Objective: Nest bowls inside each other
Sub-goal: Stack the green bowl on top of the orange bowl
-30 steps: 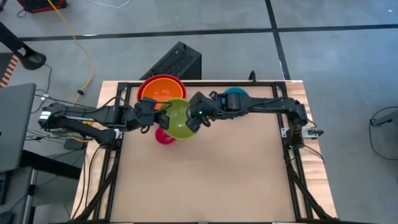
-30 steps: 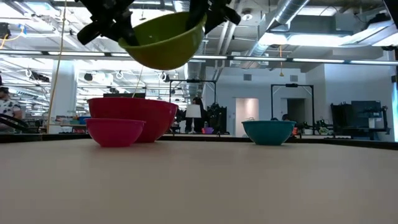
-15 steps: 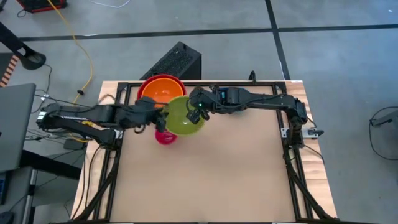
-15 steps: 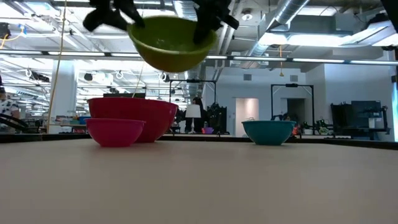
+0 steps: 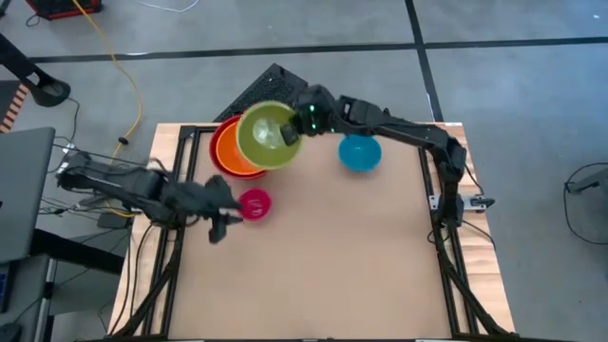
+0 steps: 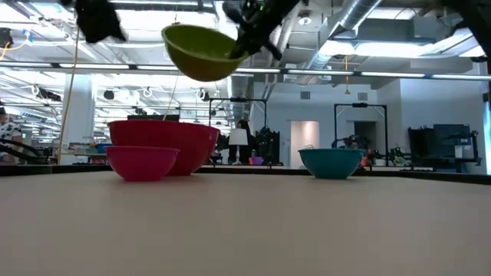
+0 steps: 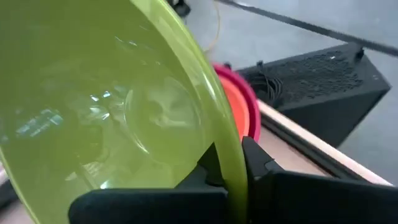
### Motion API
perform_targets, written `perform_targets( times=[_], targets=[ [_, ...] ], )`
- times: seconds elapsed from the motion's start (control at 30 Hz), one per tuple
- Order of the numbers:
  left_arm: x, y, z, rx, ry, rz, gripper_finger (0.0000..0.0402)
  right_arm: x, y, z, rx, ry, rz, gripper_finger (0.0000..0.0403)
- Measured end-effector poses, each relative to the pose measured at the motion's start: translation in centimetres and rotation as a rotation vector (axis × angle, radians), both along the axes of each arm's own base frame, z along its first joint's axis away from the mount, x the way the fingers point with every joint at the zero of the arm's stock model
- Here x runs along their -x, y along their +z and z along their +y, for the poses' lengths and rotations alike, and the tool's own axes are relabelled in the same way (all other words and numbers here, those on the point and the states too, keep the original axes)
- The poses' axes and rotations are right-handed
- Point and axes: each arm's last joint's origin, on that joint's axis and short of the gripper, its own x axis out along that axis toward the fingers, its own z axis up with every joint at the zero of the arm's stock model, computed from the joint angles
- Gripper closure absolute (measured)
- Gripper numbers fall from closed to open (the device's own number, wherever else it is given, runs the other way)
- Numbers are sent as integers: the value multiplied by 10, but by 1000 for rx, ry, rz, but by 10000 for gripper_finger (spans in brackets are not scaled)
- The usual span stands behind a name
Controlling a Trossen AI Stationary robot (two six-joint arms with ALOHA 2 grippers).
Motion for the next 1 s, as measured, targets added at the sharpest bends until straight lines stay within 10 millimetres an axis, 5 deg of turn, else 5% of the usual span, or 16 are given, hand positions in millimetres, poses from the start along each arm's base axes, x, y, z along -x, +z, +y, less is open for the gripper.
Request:
perform_targets(
  times=[0.17,0.33,0.7,1.0],
  targets=[
    [-1,-44,-9,-25,70,122,296,-15,-21,-36,-131,-36,-86,396],
    [0,-61,-3,-11,190,149,387,-44,-49,-61,-272,-1,-125,396],
    [0,-57,-2,22,183,106,401,-82,-94,-87,-425,26,-147,396],
    [0,-57,-2,24,184,102,401,-82,-110,-86,-450,40,-88,396]
  ],
)
